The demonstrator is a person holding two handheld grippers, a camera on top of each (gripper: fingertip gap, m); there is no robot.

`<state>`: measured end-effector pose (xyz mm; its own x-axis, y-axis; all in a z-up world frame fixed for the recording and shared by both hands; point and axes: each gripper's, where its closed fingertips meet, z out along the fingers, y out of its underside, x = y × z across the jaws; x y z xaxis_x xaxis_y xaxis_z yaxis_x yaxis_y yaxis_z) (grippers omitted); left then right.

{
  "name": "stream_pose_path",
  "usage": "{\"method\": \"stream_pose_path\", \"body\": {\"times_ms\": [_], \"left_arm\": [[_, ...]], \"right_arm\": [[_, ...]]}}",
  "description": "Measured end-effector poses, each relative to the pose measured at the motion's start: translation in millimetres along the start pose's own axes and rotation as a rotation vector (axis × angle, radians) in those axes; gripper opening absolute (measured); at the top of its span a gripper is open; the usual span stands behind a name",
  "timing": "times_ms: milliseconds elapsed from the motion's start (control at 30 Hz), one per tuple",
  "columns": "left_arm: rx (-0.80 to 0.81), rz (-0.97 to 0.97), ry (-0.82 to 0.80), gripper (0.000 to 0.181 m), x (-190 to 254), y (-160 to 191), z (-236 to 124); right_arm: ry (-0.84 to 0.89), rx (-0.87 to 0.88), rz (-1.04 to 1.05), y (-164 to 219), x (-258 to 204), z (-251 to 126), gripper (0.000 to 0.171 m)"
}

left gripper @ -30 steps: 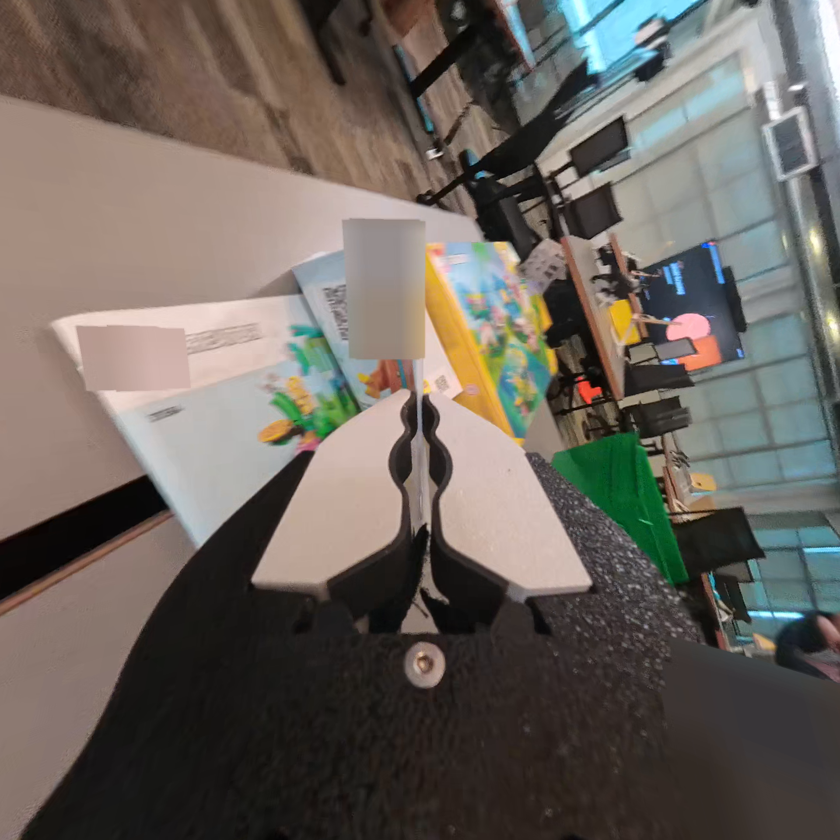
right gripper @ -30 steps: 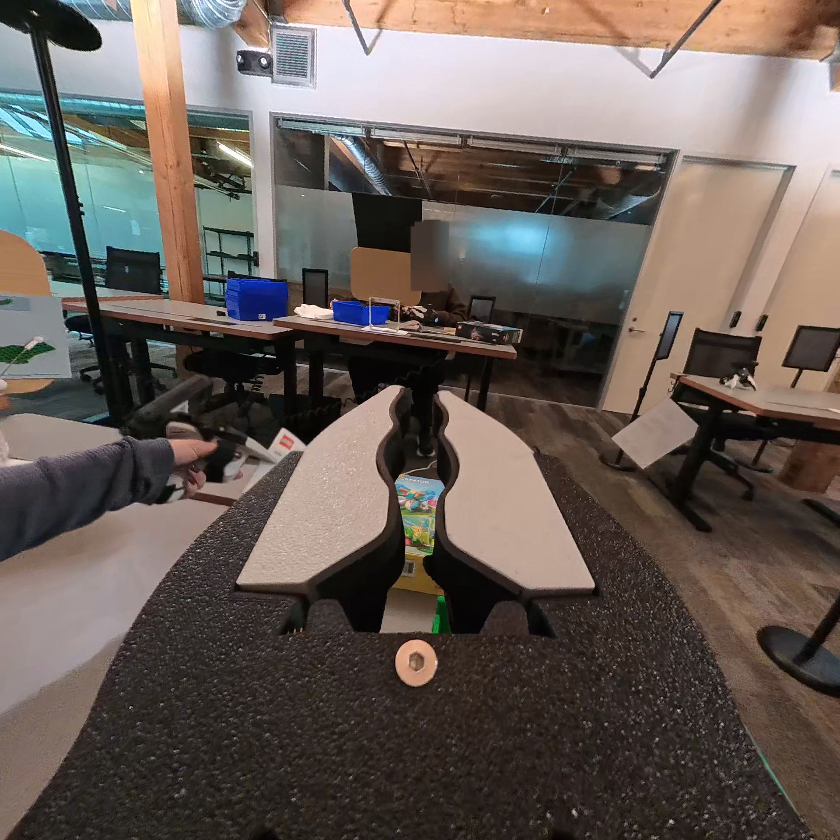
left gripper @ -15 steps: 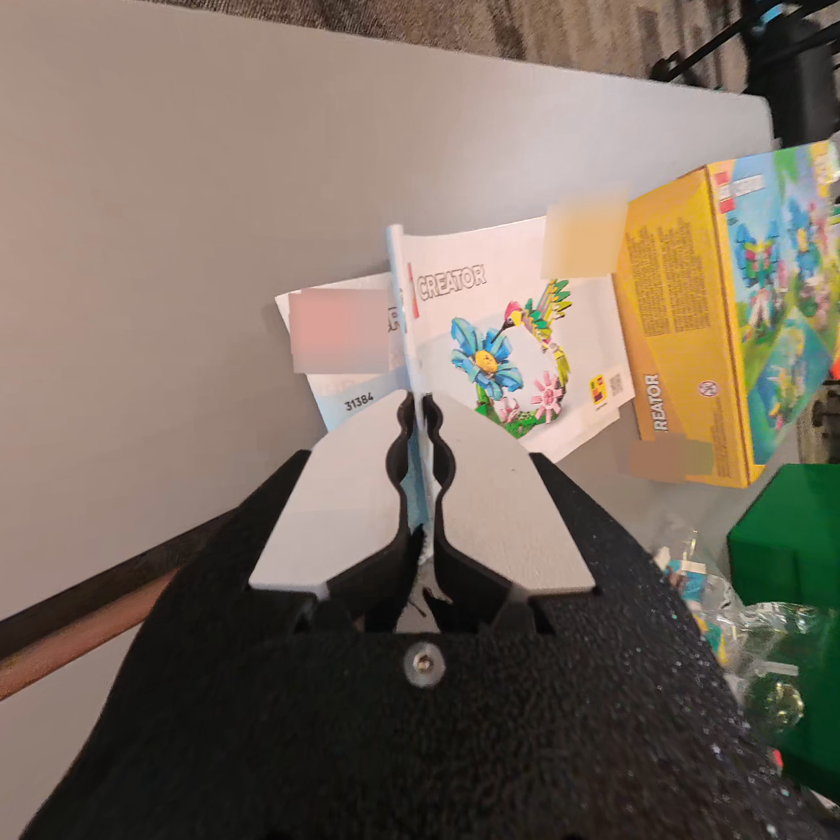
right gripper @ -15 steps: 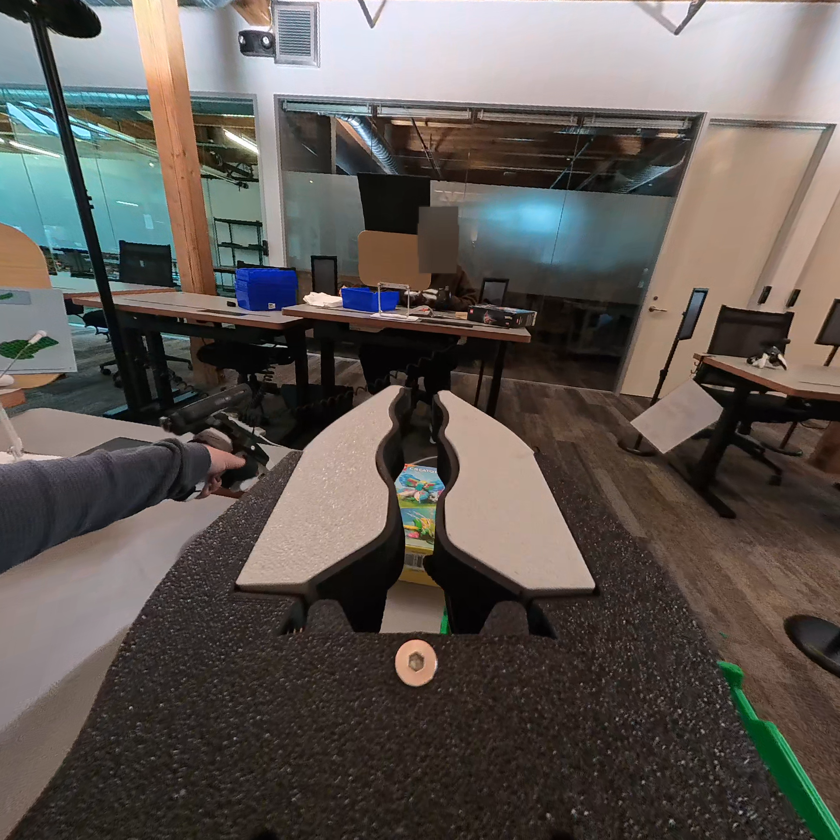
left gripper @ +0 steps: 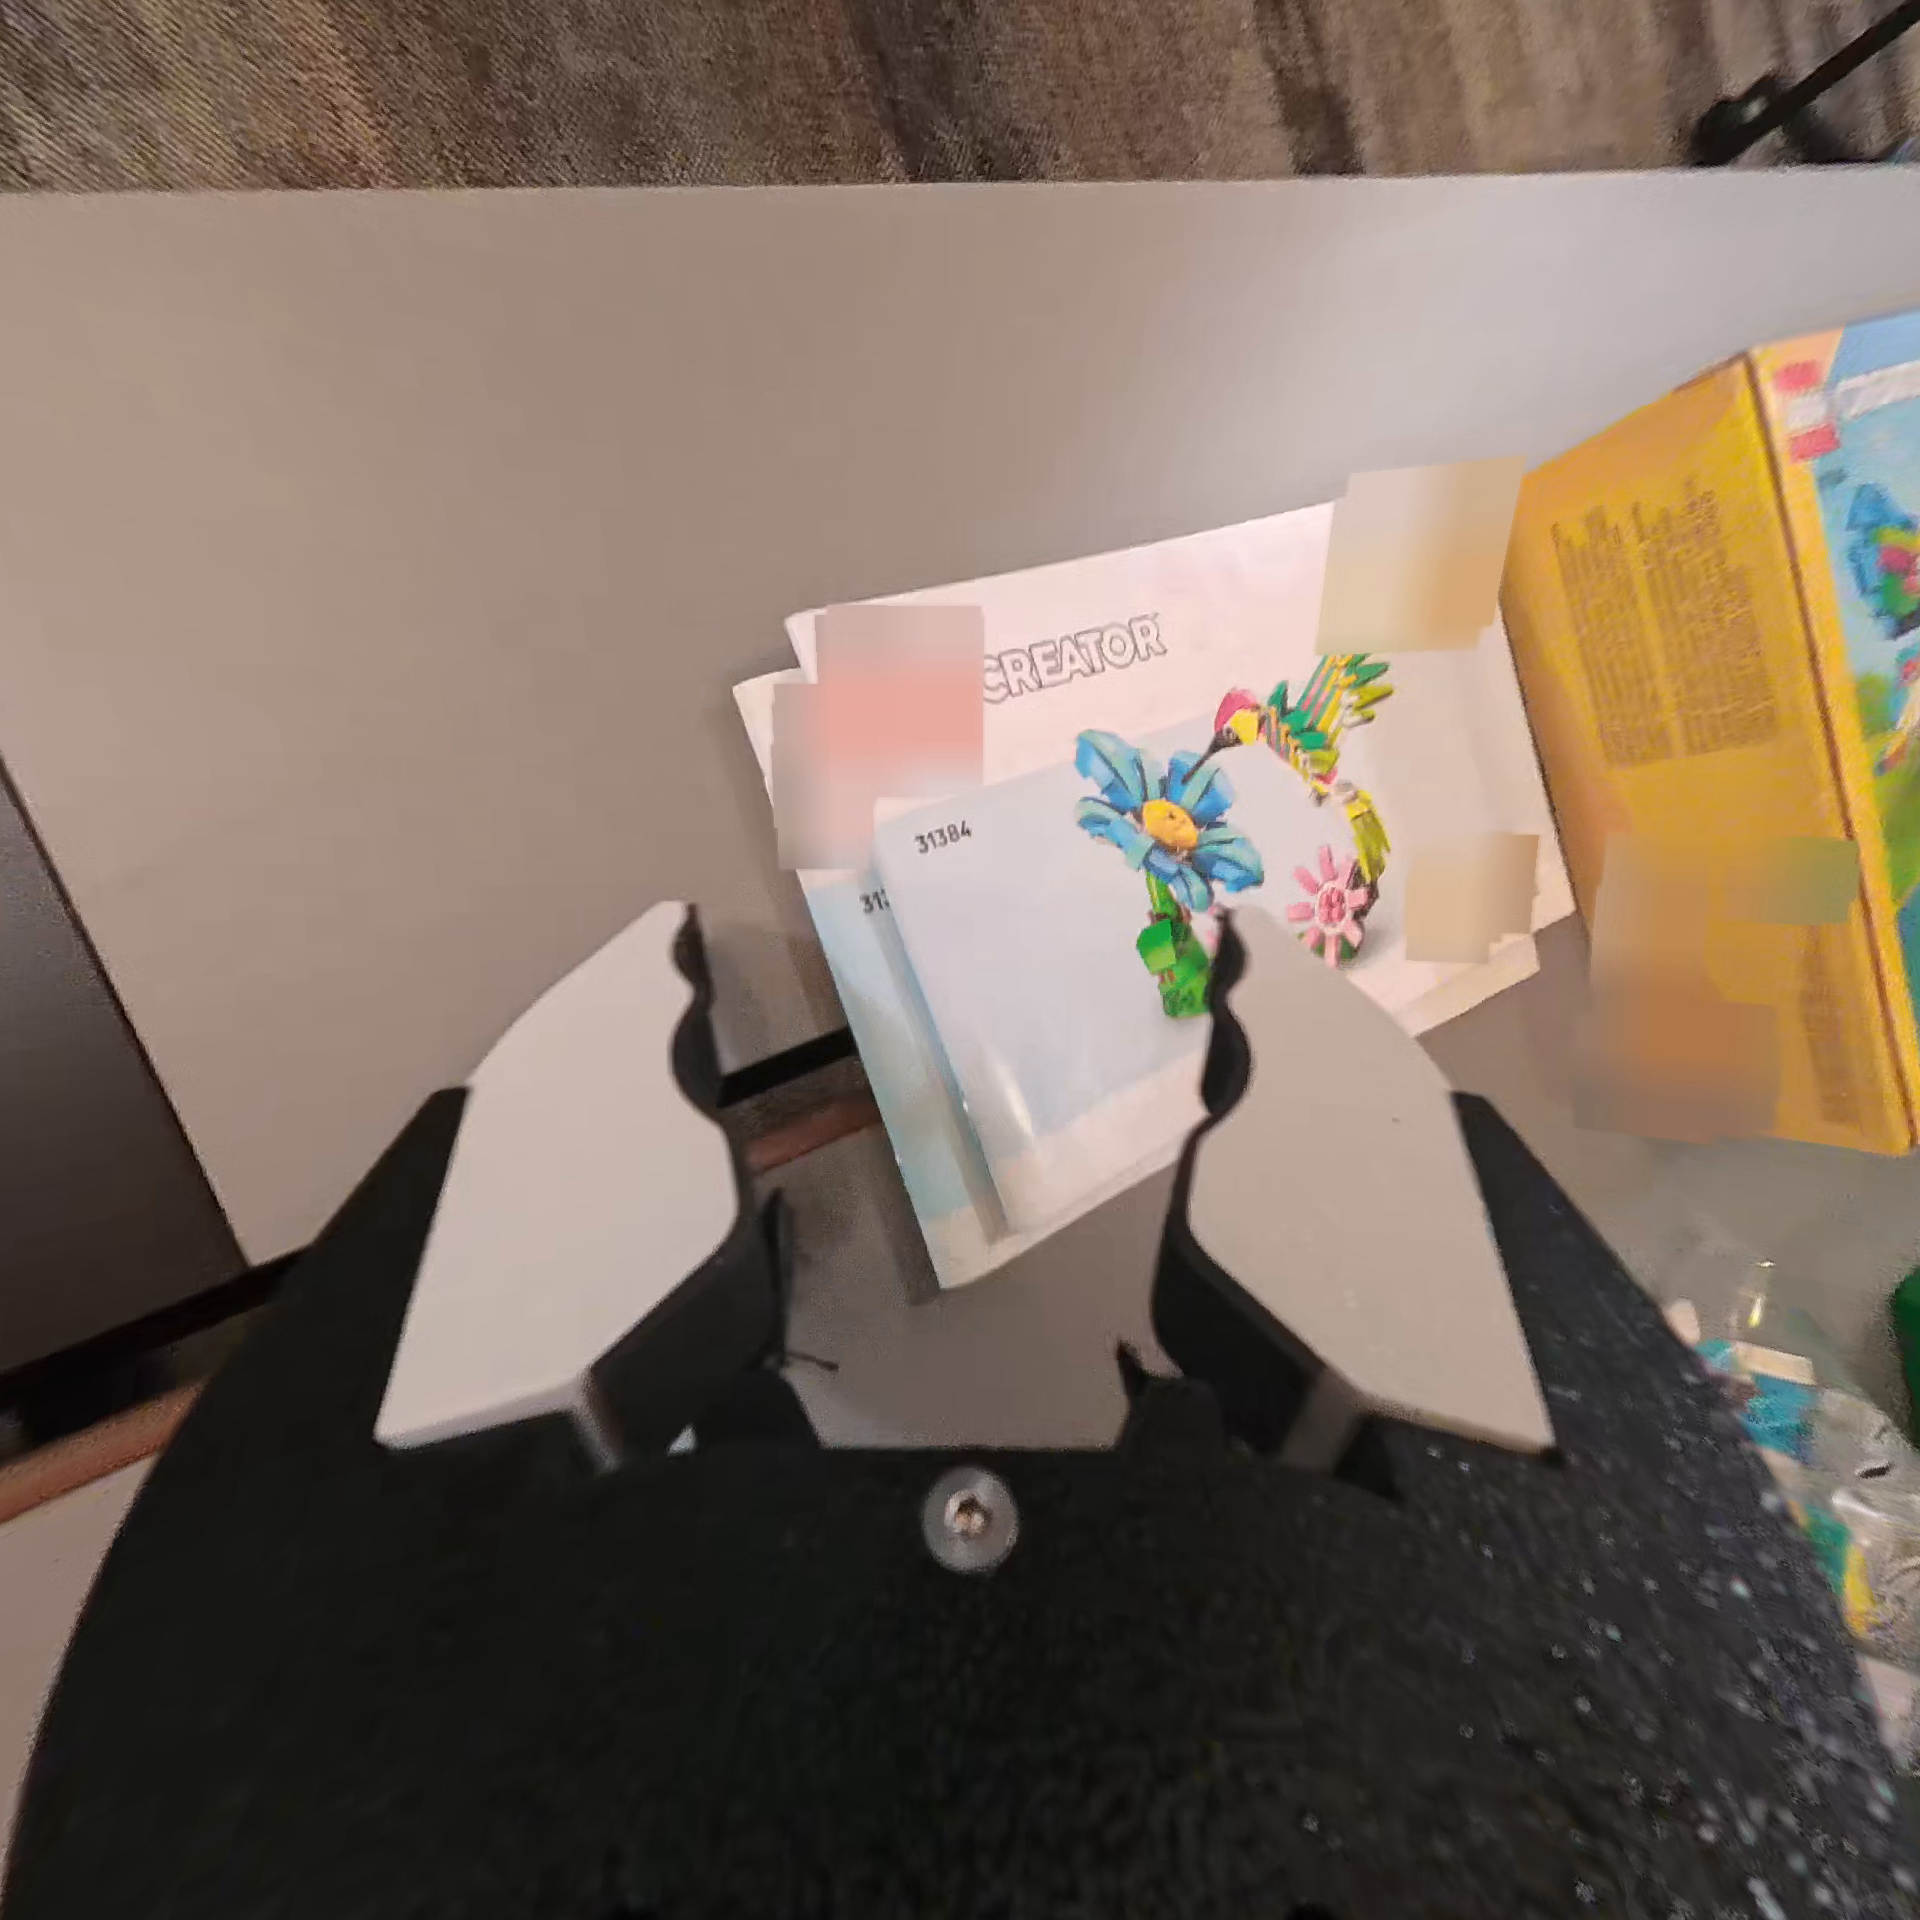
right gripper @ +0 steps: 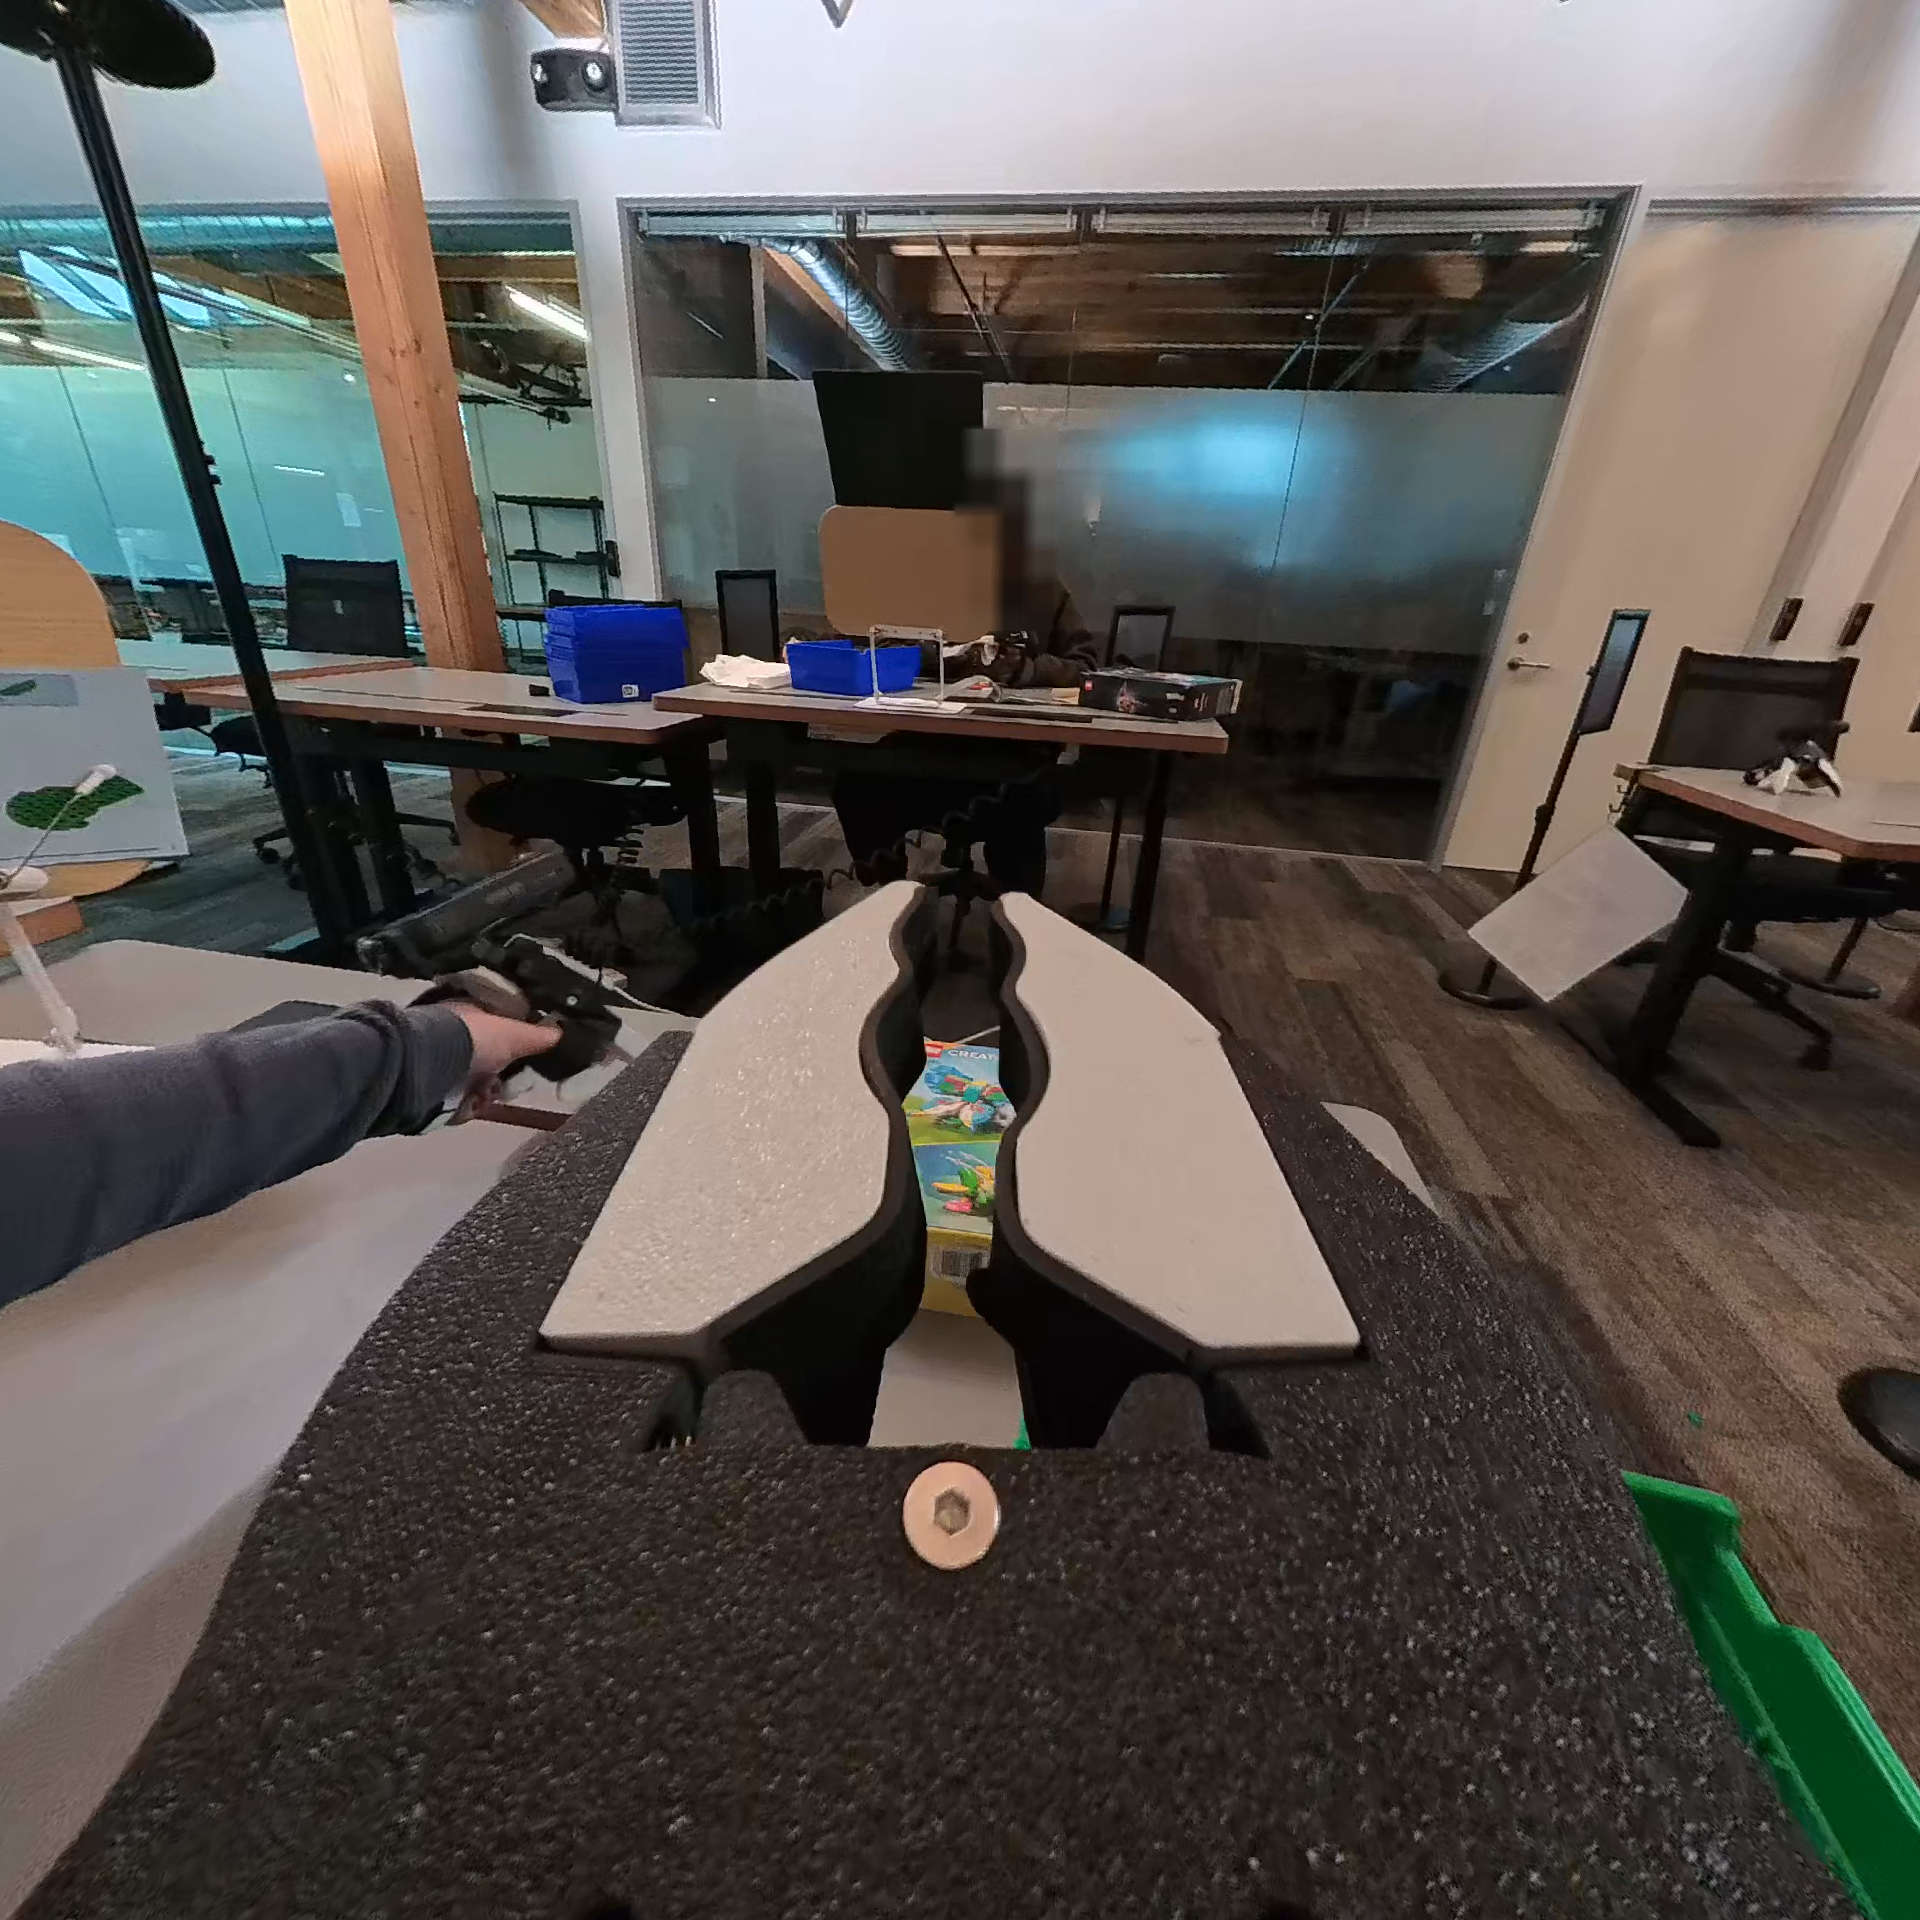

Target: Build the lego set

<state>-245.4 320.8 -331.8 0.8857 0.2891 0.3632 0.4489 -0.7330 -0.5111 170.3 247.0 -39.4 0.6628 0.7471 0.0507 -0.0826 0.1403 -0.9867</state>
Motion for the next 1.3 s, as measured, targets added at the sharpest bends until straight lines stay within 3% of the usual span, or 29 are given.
{"method": "stream_pose_path", "body": {"times_ms": [33,267,367,467,600,733,967,1067,1200,1300], "left_arm": [[0.002,0.018,-0.016,0.102,2,2,-3],[0.299,0.373,-0.001,0.109,74,7,-63],[0.395,0.559,0.045,0.107,104,47,-114],[0.501,0.694,0.019,0.102,106,96,-172],[0.612,0.698,-0.078,0.097,69,153,-236],[0.697,0.611,-0.175,0.093,9,201,-276],[0.805,0.458,-0.280,0.092,-72,256,-353],[0.836,0.440,-0.306,0.090,-98,278,-384],[0.849,0.452,-0.307,0.089,-116,306,-403],[0.868,0.475,-0.263,0.086,-115,316,-403]], "right_arm": [[0.005,0.000,0.005,1,1,1,0.008],[-0.039,-0.020,0.022,6,-14,16,0.010],[-0.068,-0.056,-0.003,12,-27,25,0.012],[-0.106,-0.069,-0.013,14,-40,34,0.013],[-0.137,-0.079,-0.071,10,-61,39,0.014],[-0.160,-0.068,-0.143,2,-84,40,0.016],[-0.233,-0.066,-0.169,-3,-127,28,0.027],[-0.314,-0.185,-0.065,23,-142,16,0.043],[-0.192,-0.443,0.052,84,-121,-20,0.074],[-0.107,-0.496,0.199,113,-112,-63,0.065]]}}
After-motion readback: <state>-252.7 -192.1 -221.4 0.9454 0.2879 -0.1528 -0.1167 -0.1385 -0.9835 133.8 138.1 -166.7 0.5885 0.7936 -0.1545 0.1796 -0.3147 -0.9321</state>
